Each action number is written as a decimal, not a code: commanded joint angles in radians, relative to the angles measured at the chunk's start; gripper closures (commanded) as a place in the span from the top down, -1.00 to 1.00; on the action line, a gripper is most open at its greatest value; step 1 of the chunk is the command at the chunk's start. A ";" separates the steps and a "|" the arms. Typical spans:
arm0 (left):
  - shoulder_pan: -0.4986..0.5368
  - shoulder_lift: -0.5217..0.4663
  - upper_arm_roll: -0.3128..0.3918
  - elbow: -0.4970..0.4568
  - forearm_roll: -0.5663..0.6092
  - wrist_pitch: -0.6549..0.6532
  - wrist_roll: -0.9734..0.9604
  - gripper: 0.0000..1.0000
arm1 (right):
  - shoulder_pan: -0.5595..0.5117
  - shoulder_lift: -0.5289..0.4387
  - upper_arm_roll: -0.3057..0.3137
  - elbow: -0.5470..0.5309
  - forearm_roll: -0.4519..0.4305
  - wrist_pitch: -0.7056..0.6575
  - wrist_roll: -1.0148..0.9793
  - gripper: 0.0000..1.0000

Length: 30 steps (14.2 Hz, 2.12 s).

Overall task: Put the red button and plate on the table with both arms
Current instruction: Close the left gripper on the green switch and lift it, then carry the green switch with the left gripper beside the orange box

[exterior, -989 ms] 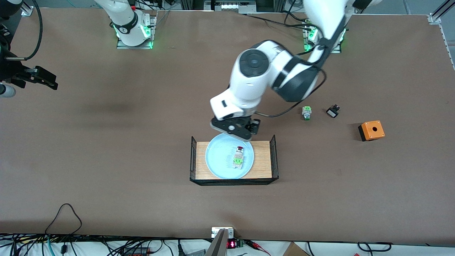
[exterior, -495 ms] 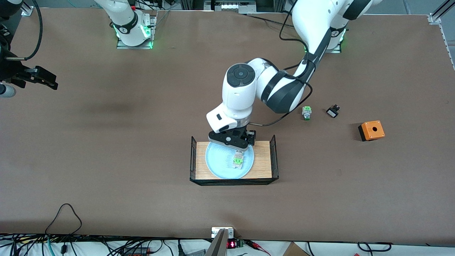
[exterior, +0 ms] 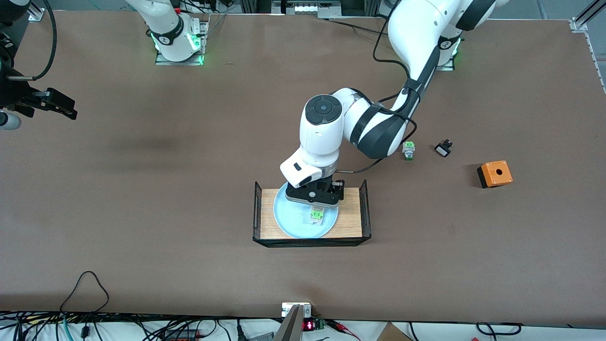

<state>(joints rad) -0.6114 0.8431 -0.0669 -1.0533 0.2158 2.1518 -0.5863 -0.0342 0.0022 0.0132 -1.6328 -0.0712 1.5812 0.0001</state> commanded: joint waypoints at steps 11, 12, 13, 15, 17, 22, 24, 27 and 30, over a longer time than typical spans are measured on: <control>0.001 0.048 0.009 0.023 0.034 0.079 -0.009 -0.29 | 0.005 -0.008 0.002 0.007 0.014 -0.001 -0.006 1.00; 0.005 0.047 0.009 0.023 0.034 0.079 -0.009 -0.38 | 0.005 -0.008 0.002 0.007 0.014 -0.001 -0.005 1.00; 0.010 0.044 0.009 0.023 0.034 0.079 -0.010 -0.46 | 0.005 -0.008 0.002 0.007 0.014 -0.001 -0.005 1.00; 0.018 0.028 0.007 0.026 0.024 0.070 -0.015 -0.46 | 0.005 -0.008 0.002 0.007 0.014 0.000 -0.005 1.00; 0.025 -0.007 0.001 0.024 0.020 0.021 -0.015 -0.46 | 0.005 -0.008 0.002 0.007 0.016 0.000 -0.005 1.00; 0.035 -0.129 -0.004 0.026 -0.107 -0.230 -0.015 -0.51 | 0.002 -0.004 0.001 0.007 0.018 0.016 -0.003 1.00; 0.041 -0.182 -0.007 0.026 -0.113 -0.388 -0.010 -0.52 | 0.008 -0.001 0.004 0.008 0.008 0.020 -0.003 1.00; 0.045 -0.229 -0.002 0.024 -0.119 -0.587 0.145 -0.52 | 0.054 0.007 0.004 0.011 -0.022 0.017 0.012 1.00; 0.131 -0.266 -0.008 0.010 -0.121 -0.717 0.411 -0.52 | 0.053 0.007 0.001 0.011 -0.009 0.016 0.011 1.00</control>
<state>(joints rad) -0.5465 0.6172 -0.0609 -1.0103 0.1125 1.4950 -0.3455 0.0149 0.0064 0.0177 -1.6327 -0.0781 1.6037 0.0033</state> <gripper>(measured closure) 0.595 0.000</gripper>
